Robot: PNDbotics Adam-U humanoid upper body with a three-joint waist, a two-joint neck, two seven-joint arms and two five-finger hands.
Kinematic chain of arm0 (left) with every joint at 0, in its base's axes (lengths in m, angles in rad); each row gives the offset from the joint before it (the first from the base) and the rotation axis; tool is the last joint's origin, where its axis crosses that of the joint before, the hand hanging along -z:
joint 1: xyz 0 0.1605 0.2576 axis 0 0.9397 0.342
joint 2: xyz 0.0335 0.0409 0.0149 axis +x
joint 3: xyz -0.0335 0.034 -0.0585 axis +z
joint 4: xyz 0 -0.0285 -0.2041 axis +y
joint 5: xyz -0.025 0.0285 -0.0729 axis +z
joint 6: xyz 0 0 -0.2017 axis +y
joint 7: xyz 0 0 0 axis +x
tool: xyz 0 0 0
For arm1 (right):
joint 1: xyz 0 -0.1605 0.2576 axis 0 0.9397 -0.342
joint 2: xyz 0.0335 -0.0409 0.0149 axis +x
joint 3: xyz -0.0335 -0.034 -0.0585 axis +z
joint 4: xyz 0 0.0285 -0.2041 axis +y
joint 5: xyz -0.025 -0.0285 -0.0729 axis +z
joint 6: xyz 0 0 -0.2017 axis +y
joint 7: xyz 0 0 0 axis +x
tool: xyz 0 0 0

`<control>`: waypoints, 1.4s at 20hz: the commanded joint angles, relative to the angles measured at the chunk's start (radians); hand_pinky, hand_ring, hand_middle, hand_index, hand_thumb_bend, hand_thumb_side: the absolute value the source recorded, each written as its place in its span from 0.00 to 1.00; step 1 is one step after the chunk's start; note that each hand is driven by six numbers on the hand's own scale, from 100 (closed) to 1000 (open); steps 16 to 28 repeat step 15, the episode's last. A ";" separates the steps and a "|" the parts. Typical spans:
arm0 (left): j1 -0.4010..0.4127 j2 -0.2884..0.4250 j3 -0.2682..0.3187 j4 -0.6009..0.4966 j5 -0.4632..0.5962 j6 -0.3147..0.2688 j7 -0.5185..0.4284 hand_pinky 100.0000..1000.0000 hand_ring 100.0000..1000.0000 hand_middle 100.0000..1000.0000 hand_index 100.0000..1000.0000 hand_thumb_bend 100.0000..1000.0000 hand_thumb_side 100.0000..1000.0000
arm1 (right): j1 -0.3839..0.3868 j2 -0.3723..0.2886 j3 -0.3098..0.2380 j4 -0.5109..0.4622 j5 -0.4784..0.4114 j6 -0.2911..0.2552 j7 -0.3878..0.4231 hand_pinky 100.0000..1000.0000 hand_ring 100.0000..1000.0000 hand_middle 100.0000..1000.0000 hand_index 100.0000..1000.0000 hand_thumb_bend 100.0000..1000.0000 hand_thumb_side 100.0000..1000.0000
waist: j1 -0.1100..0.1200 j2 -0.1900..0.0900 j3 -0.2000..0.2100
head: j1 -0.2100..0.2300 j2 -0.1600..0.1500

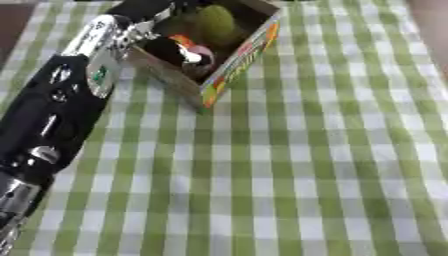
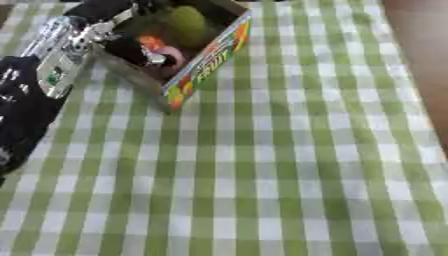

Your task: Pick up objects on the table and place them in the box.

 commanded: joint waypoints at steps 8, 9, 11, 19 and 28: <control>0.139 0.182 0.102 -0.615 0.589 0.129 0.284 0.60 0.68 0.62 0.87 0.00 0.41 | 0.005 -0.033 -0.025 -0.016 0.008 -0.005 -0.018 0.74 0.81 0.49 0.83 0.00 0.47 | -0.018 -0.024 0.029 | -0.036 -0.001; 0.169 0.208 0.114 -0.681 0.667 0.129 0.325 0.59 0.68 0.62 0.86 0.00 0.41 | 0.006 -0.034 -0.026 -0.016 0.009 -0.006 -0.020 0.74 0.81 0.49 0.83 0.00 0.47 | -0.021 -0.024 0.033 | -0.039 -0.002; 0.225 0.241 0.142 -0.787 0.779 0.131 0.399 0.58 0.67 0.61 0.85 0.00 0.40 | 0.008 -0.035 -0.030 -0.016 0.012 -0.008 -0.025 0.74 0.81 0.49 0.83 0.00 0.47 | -0.028 -0.027 0.042 | -0.046 -0.005; 0.319 0.258 0.197 -0.914 0.900 0.103 0.533 0.57 0.66 0.60 0.86 0.00 0.45 | 0.004 -0.028 -0.033 -0.016 0.014 -0.010 -0.033 0.74 0.80 0.50 0.83 0.00 0.48 | -0.043 -0.032 0.058 | -0.052 -0.012; 0.319 0.258 0.197 -0.914 0.900 0.103 0.533 0.57 0.66 0.60 0.86 0.00 0.45 | 0.004 -0.028 -0.033 -0.016 0.014 -0.010 -0.033 0.74 0.80 0.50 0.83 0.00 0.48 | -0.043 -0.032 0.058 | -0.052 -0.012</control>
